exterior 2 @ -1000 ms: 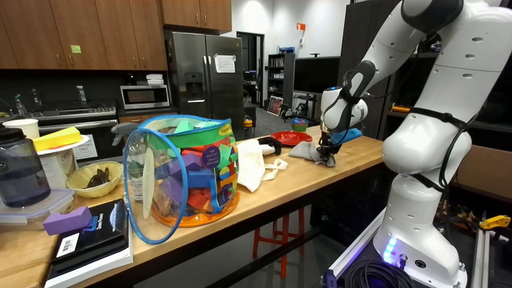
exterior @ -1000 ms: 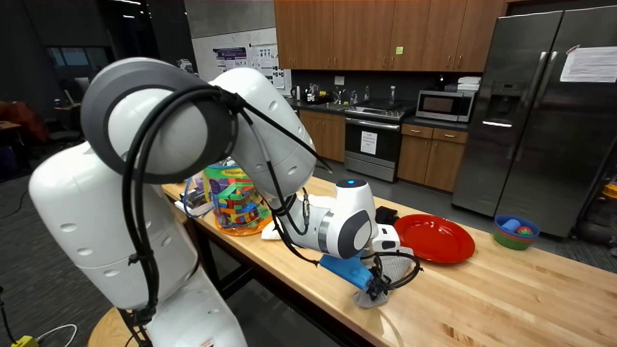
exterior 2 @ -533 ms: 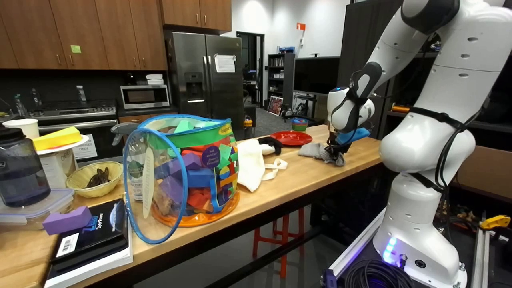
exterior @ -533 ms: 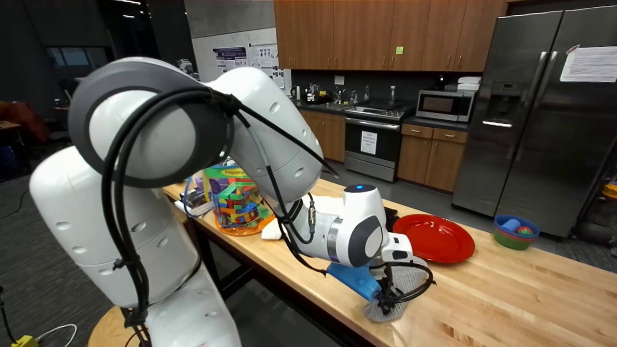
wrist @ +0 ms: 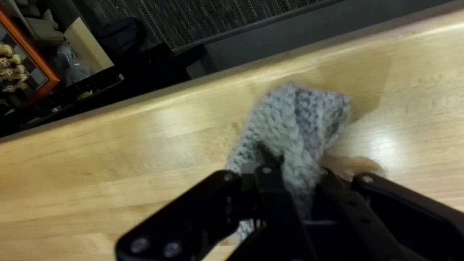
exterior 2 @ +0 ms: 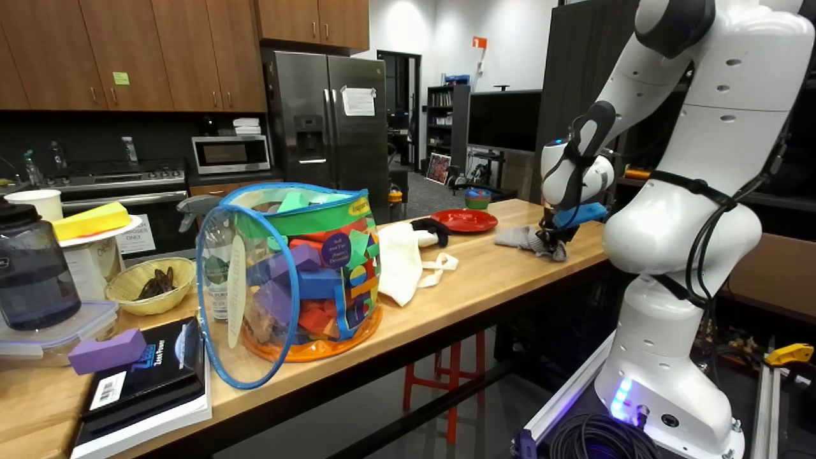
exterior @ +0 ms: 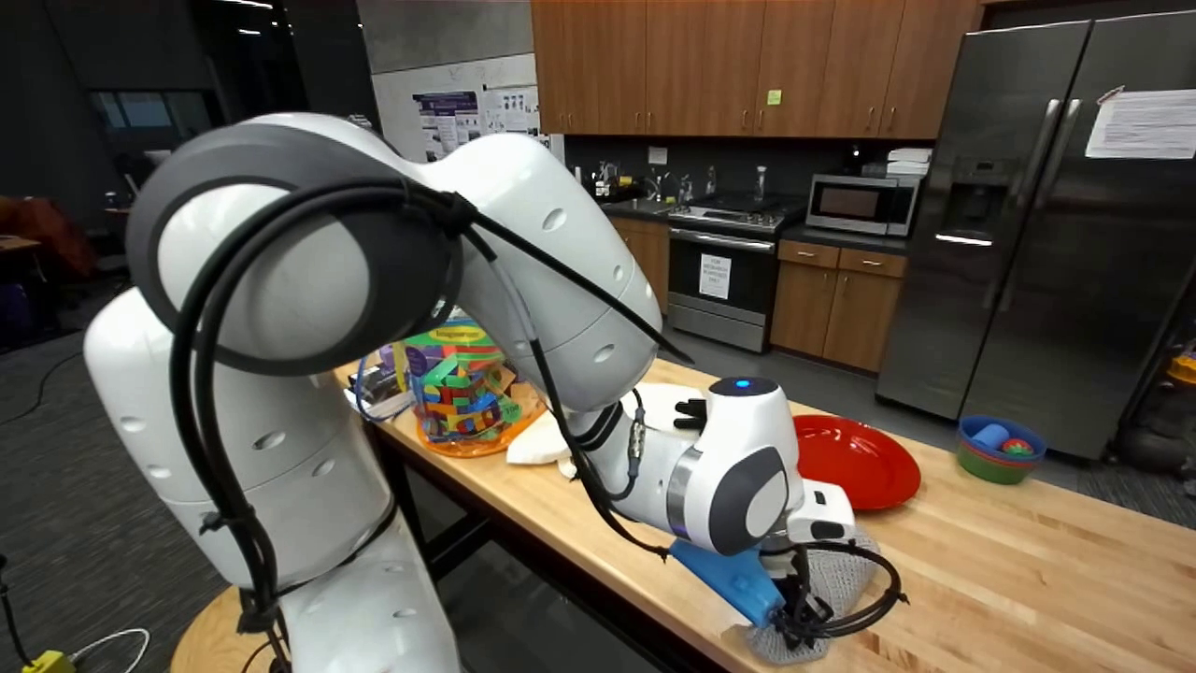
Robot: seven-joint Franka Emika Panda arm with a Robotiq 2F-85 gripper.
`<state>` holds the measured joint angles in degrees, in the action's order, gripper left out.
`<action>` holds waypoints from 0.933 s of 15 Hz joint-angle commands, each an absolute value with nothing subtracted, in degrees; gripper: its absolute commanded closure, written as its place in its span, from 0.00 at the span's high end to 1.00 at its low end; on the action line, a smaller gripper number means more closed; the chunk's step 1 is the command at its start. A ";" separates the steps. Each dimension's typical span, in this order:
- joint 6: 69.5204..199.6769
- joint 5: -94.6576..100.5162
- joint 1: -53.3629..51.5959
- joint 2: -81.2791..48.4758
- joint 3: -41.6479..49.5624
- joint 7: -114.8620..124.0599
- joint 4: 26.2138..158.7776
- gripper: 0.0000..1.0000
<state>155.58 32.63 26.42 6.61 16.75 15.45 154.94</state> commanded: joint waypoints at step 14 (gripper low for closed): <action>167.18 30.53 26.99 -2.83 23.40 5.85 150.27 0.04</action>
<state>165.30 31.16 27.98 -0.27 24.40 6.15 149.99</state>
